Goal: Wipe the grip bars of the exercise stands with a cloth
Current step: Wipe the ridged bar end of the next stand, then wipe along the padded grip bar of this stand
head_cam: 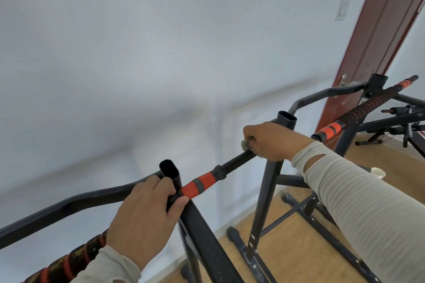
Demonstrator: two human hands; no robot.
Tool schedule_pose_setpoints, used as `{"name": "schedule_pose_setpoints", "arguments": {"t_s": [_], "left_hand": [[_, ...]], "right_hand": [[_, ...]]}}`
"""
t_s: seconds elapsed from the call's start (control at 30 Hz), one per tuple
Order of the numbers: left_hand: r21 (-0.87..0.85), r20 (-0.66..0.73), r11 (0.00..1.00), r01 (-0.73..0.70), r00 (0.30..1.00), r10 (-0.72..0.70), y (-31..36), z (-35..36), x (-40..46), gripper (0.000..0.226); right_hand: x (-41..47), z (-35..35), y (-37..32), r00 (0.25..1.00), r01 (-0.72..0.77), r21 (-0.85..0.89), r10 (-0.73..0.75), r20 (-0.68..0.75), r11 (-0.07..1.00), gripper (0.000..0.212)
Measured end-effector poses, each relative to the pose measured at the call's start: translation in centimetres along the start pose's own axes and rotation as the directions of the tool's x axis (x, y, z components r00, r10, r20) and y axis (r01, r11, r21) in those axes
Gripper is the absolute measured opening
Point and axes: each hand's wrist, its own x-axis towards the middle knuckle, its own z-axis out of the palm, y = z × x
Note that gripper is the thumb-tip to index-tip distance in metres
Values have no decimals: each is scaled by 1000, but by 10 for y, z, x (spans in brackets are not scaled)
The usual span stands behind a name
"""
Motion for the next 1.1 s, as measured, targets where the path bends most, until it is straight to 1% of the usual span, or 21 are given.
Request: {"name": "schedule_pose_setpoints", "arguments": {"t_s": [0.07, 0.17, 0.2, 0.23, 0.27, 0.37, 0.4, 0.43, 0.47, 0.53, 0.57, 0.63, 0.7, 0.77, 0.8, 0.87, 0.9, 1.0, 1.03, 1.07, 1.1], "left_hand": [[0, 11, 1000, -1, 1000, 1, -2, 0, 0, 24], [-1, 40, 1000, -10, 999, 10, 0, -3, 0, 30], [0, 41, 1000, -9, 999, 9, 1, -4, 1, 30], [6, 46, 1000, -4, 999, 4, 2, -5, 1, 29], [18, 59, 1000, 3, 998, -4, 3, -7, 1, 29], [73, 121, 997, 31, 992, -39, 5, -13, 3, 33], [93, 137, 995, 33, 990, -45, 6, -15, 4, 34], [113, 149, 993, 28, 988, -45, 6, -16, 5, 35], [134, 158, 991, 19, 987, -40, 8, -19, 6, 36], [148, 153, 989, -12, 988, -11, 9, -28, 2, 39], [133, 131, 991, -27, 991, 10, 8, -34, -2, 40], [73, 61, 996, -42, 997, 38, 0, -51, -21, 45], [-2, -20, 1000, -22, 1000, 22, -18, -68, -53, 47], [-58, -60, 997, 57, 996, -61, -45, -86, -90, 48], [-65, -70, 991, 120, 990, -124, -60, -97, -108, 49], [-47, -84, 965, 258, 962, -261, -91, -114, -136, 54], [-25, -91, 953, 302, 948, -303, -106, -121, -147, 59], [82, -83, 941, 329, 943, -323, -138, -133, -166, 73], [124, -75, 940, 318, 948, -310, -145, -132, -170, 73], [167, -71, 942, 292, 956, -284, -153, -128, -173, 73], [201, -80, 945, 259, 965, -248, -161, -121, -176, 71]], "right_hand": [[0, 4, -19, 1000, 20, 75, -20, 7, 997, 17], [-11, 26, -56, 985, 169, 231, -175, 4, 958, 16], [-13, 31, -56, 979, 200, 244, -202, -15, 949, 17], [-13, 31, -50, 978, 208, 219, -204, -42, 953, 17], [-12, 28, -36, 981, 193, 151, -186, -56, 970, 18], [-13, 9, -3, 997, 0, -146, -11, -73, 989, 15], [-15, 4, 1, 991, -63, -172, 41, -128, 983, 16], [-18, -1, -1, 980, -107, -94, 89, -176, 990, 19], [-23, -4, -8, 971, -101, 42, 108, -212, 994, 21], [-31, -9, -32, 948, -21, 304, 116, -296, 952, 22], [-38, -12, -47, 942, 17, 387, 116, -316, 922, 20], [-51, -17, -78, 930, 79, 511, 122, -347, 856, 16], [-68, -19, -104, 929, 111, 548, 109, -354, 829, 15], [-88, -25, -130, 933, 150, 600, 88, -349, 786, 19], [-97, -25, -141, 937, 170, 656, 85, -338, 735, 21], [-106, -23, -162, 952, 169, 743, 88, -294, 648, 23], [-107, -21, -172, 959, 158, 757, 84, -270, 634, 24], [-97, -12, -195, 958, 142, 740, 98, -271, 657, 21], [-95, -8, -205, 950, 138, 693, 104, -295, 707, 20], [-92, -1, -214, 938, 146, 586, 76, -337, 797, 19], [-89, 10, -222, 934, 163, 422, -1, -357, 892, 18]]}}
